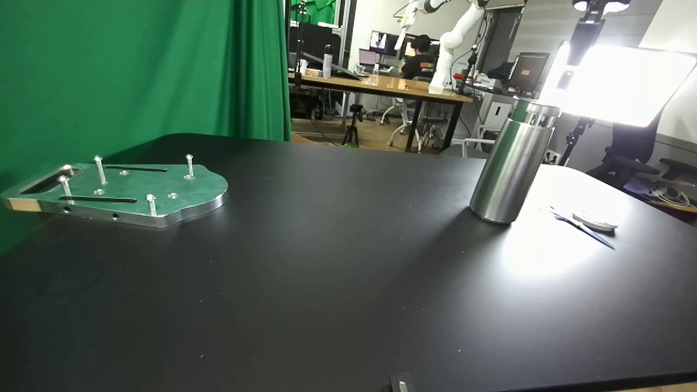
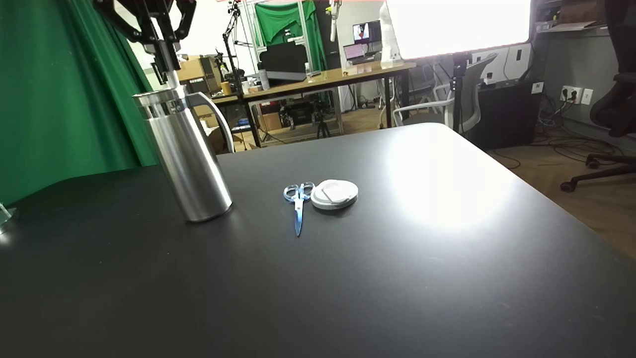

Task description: Scrub the jar

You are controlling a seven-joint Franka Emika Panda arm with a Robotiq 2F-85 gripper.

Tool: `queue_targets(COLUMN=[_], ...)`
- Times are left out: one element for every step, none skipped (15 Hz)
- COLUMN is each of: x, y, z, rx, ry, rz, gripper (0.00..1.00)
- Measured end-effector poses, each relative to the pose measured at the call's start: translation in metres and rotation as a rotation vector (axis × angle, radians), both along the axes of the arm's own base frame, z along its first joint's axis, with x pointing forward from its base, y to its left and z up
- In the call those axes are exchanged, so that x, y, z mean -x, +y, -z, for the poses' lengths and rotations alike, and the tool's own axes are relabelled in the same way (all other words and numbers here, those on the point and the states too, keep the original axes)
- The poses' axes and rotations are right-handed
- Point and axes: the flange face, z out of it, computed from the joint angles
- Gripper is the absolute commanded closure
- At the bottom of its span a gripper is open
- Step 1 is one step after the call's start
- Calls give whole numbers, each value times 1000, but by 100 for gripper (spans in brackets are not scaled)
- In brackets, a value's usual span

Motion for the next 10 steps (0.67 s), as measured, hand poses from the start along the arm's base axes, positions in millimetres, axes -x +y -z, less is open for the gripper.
queue_targets(x=[0, -1, -1, -1, -1, 0, 2, 4, 7, 10], y=[0, 1, 2, 4, 5, 7, 8, 9, 10, 10], z=[-1, -3, -6, -10, -17, -26, -35, -46, -56, -66], rx=[0, 1, 1, 1, 3, 4, 6, 7, 7, 8], ry=[-2, -5, -9, -17, -29, -43, -59, -75, -88, -100], rz=[0, -2, -4, -7, -10, -13, -15, -17, -20, -22], gripper=[96, 96, 96, 96, 96, 96, 96, 96, 96, 96])
